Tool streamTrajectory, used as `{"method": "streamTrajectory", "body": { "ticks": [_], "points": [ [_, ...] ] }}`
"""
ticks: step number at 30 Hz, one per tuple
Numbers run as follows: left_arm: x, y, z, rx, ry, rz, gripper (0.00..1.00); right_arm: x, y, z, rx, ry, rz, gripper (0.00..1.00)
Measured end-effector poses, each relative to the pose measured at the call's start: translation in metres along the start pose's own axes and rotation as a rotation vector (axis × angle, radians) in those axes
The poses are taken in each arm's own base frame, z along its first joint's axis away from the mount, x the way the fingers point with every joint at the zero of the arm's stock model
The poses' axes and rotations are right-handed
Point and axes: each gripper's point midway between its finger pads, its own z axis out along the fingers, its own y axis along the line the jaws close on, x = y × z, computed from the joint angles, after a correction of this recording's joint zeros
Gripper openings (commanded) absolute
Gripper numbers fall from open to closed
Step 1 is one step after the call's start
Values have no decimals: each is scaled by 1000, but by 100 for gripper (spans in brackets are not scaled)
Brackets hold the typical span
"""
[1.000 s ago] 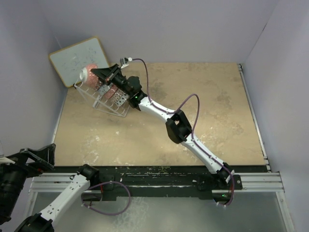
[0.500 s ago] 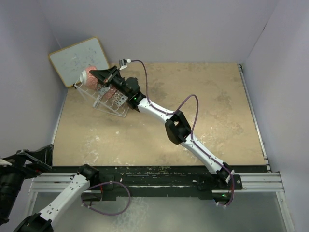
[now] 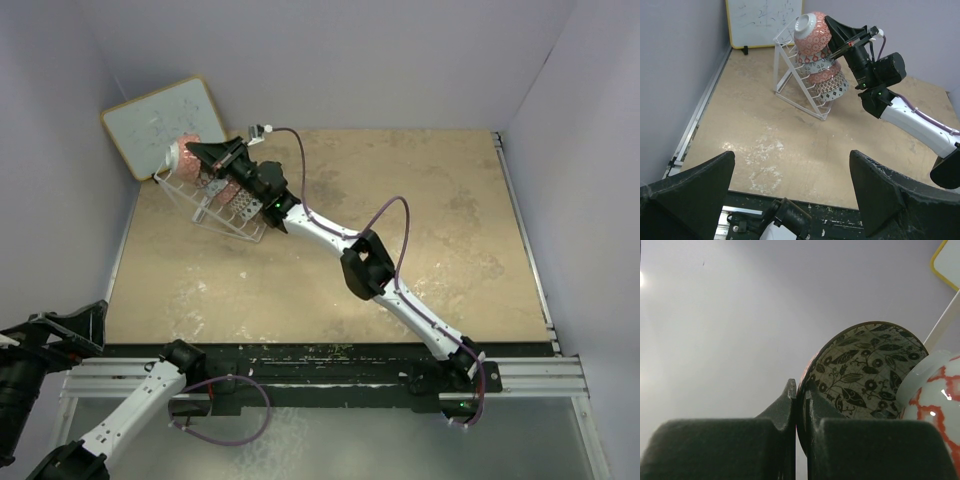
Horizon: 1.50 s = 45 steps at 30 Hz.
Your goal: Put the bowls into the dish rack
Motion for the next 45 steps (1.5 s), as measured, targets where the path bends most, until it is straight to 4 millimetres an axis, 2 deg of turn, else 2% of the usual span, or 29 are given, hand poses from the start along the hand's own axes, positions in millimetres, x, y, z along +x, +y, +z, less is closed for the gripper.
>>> {"method": "streamTrajectory", "body": {
  "ticks": [22,36,45],
  "points": [
    [-4,0,-2,28,-9,-13,99,-10,-9,6,51,-192,32,0],
    [-5,2,0,34,-8,-14,99,-11,-9,6,52,-210,25,0],
    [-5,2,-1,34,-11,-23,99,-11,-2,7,22,-197,26,0]
  ]
}}
